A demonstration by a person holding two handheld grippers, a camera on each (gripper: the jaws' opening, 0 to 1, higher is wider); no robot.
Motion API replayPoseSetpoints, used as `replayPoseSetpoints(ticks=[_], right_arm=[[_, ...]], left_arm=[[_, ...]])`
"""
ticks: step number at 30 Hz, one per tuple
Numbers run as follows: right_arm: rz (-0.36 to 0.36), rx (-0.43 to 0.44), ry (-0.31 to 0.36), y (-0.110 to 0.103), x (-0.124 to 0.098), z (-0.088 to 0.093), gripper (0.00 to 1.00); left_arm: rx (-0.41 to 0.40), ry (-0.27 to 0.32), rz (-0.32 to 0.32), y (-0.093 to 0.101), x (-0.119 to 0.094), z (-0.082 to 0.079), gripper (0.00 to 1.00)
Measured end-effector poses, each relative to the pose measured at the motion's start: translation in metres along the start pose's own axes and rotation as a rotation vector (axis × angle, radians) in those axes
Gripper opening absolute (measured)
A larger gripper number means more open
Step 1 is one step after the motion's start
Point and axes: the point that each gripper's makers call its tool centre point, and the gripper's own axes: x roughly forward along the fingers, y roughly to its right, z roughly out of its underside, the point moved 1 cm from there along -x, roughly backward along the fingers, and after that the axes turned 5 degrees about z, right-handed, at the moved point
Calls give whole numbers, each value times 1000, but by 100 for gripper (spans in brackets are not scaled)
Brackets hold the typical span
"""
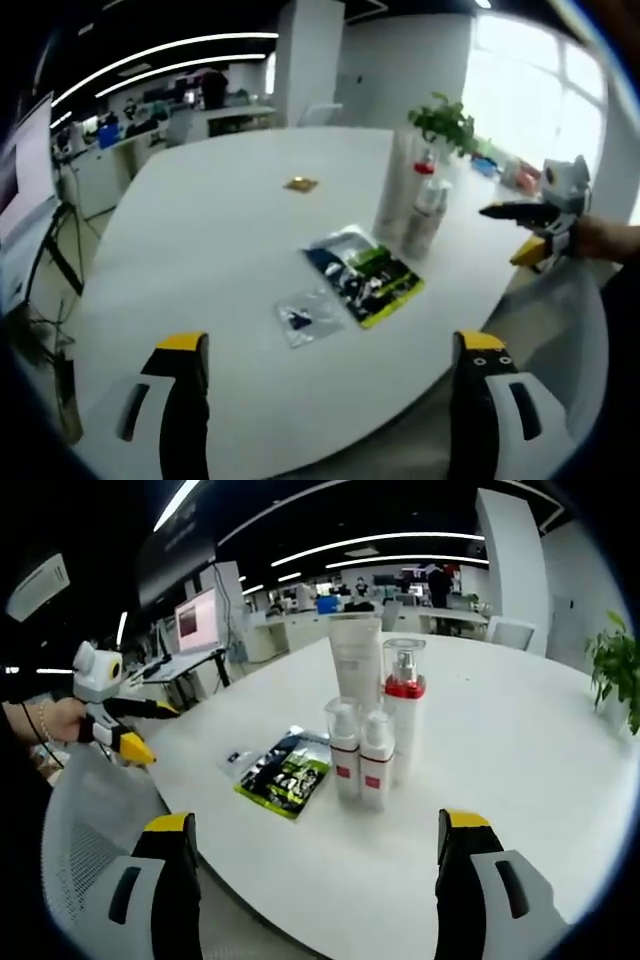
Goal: Arrange the skincare products in the storage area until every visible bottle or jar stands upright without overlapping.
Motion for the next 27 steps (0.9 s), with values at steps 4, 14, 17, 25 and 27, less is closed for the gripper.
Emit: replayPoseSetpoints(ticks=[4, 14, 17, 25, 27], right_arm=[[-1, -4, -8, 0, 0, 2, 99], [2, 10, -16, 2, 1, 4, 99], [5, 21, -16, 4, 1, 4, 99], [24, 28, -19, 9, 2, 4, 99], [30, 31, -16, 10, 2, 4, 99]], left_arm=[[26, -15, 14, -3, 6, -8, 99], [97, -40, 46, -15, 29, -40, 99], [121, -55, 55, -17, 36, -47, 99], [170, -75, 87, -22, 60, -72, 98], [185, -83, 95, -23, 68, -79, 98]])
